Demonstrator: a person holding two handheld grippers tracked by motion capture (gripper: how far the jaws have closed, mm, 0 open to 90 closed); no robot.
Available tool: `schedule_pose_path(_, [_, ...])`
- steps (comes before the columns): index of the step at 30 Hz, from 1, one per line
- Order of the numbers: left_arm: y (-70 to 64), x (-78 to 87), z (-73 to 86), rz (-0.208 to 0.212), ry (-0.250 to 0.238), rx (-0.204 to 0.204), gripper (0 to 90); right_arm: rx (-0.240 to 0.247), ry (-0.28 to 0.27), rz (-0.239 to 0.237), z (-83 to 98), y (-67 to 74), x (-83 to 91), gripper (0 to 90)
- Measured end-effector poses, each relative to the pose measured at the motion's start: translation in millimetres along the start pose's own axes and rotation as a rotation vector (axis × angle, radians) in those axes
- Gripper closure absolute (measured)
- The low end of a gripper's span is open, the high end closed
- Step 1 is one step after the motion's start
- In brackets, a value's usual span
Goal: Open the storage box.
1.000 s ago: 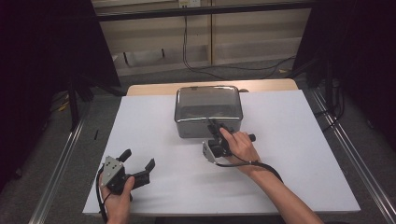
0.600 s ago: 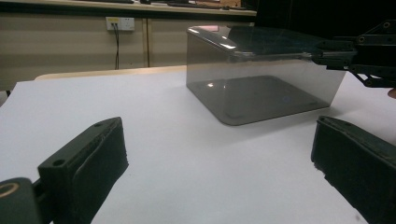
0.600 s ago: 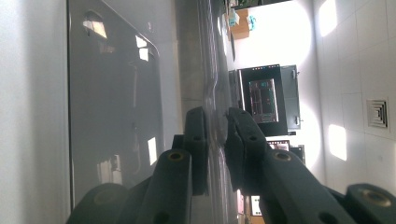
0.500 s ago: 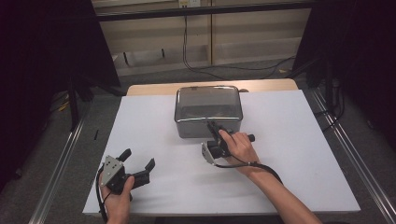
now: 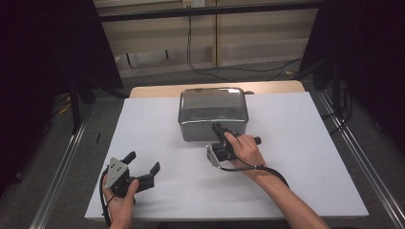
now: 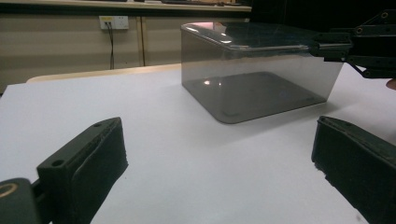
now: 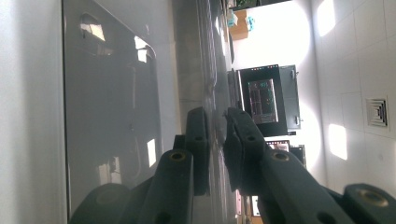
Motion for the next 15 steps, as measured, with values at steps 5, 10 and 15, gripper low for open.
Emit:
schedule_pose_path(5, [0.9,-1.2,-0.4,0.007,0.001,0.006,3.7,-0.006,0.001,0.004,-0.1,-1.1,0.0,79.3])
schedule_pose_path(10, [1.0,-4.6,-3.2,0.018,0.004,0.001,4.5,-0.008,-0.001,0.009,0.0,-2.5,0.0,79.4])
schedule_pose_path(15, [1.4,-8.6,-7.4,0.036,-0.005,-0.003,5.5,-0.014,-0.005,0.016,-0.1,-5.8,-0.9,79.6])
Point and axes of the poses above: each handheld gripper's, and its own axes: x roughly backward along the jaws, z roughly out of its underside, y roughly to its left, the point moved 6 cm from there along -x, roughly forward along the jaws, and after that the axes turned 11 degrees about z, right-handed, at the moved point
